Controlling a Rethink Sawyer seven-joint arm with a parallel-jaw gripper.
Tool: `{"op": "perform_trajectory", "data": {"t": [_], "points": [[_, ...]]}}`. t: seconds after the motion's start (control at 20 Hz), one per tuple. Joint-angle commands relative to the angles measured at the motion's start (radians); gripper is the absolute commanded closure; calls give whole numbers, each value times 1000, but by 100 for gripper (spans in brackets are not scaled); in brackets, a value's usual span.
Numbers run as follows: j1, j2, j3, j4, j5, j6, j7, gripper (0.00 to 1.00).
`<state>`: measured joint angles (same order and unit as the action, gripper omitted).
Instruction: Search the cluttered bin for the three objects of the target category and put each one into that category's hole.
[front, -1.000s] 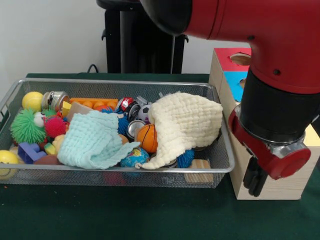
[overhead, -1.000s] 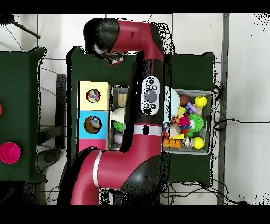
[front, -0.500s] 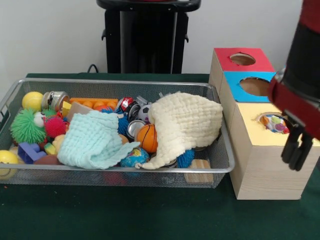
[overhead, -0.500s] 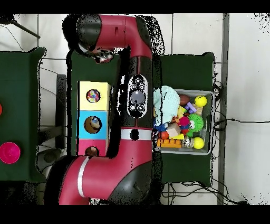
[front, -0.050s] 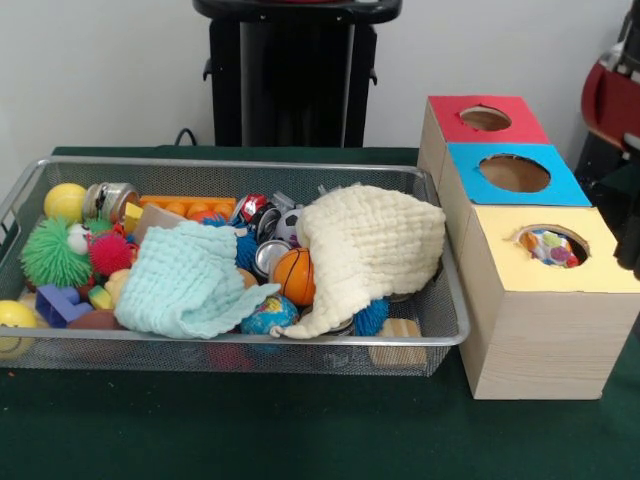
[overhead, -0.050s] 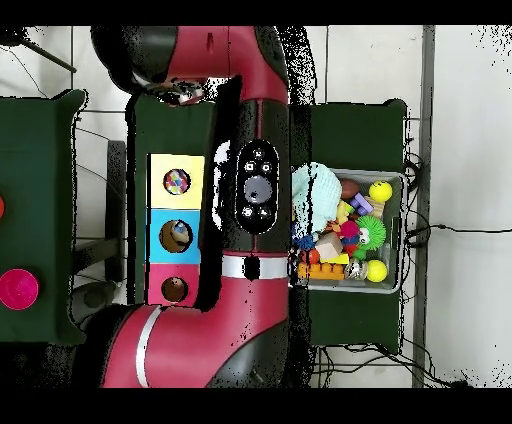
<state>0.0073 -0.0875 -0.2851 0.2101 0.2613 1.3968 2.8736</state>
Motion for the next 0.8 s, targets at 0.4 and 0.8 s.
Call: {"op": "perform_trajectory", "data": {"t": [0.4, 0.8], "points": [[-15, -166, 116, 609, -40, -258, -143, 100], [-5, -175, 102, 650, -60, -285, -116, 100]]}}
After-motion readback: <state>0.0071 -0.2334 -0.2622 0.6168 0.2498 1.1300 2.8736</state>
